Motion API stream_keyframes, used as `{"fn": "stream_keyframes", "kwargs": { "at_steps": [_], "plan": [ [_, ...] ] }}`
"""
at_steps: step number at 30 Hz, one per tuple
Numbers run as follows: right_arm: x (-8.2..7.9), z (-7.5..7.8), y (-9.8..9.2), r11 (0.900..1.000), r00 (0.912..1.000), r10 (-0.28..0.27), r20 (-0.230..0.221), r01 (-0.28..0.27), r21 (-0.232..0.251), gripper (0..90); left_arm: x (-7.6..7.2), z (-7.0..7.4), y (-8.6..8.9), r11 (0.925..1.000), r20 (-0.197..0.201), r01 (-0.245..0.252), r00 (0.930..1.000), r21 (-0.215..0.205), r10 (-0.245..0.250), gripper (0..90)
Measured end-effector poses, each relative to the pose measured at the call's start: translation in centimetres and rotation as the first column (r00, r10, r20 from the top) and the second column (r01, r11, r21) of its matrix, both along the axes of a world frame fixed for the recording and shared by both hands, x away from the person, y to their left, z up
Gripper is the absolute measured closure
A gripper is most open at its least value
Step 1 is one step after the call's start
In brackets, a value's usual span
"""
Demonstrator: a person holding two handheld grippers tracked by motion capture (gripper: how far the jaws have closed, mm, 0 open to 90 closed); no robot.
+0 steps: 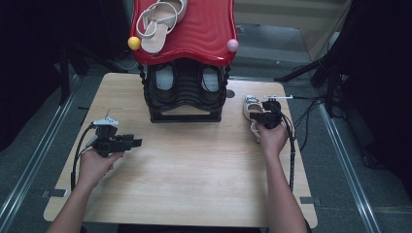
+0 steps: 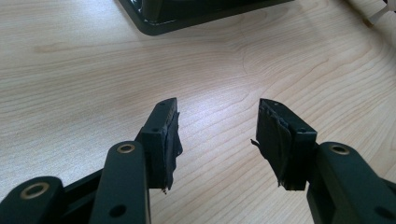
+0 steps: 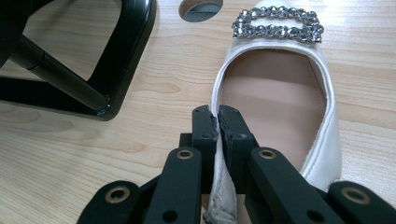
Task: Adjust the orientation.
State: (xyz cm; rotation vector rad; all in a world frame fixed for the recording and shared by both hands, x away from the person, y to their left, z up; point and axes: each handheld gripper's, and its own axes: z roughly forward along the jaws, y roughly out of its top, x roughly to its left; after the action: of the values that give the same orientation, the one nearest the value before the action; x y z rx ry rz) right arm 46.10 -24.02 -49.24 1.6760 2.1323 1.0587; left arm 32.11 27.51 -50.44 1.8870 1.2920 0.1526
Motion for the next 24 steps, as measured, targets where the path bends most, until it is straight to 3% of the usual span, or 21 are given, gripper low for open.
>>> {"fn": "stream_keyframes", "kwargs": {
  "at_steps": [13, 24],
  "plan": [
    [0.1, 0.2, -0.5, 0.999, 0.9999, -0.014, -0.003, 0.014, 0.030, 88.2, 0.1, 0.1, 0.0, 1.0000, 0.003, 0.000, 1.0000, -0.001, 0.000, 49.5],
    [-0.1, 0.9, -1.2, 0.998, 0.9996, -0.017, 0.021, 0.016, 0.061, 88.4, 0.1, 0.0, -0.1, 0.9999, 0.000, 0.002, 1.0000, -0.011, -0.002, 49.8]
  ]
}}
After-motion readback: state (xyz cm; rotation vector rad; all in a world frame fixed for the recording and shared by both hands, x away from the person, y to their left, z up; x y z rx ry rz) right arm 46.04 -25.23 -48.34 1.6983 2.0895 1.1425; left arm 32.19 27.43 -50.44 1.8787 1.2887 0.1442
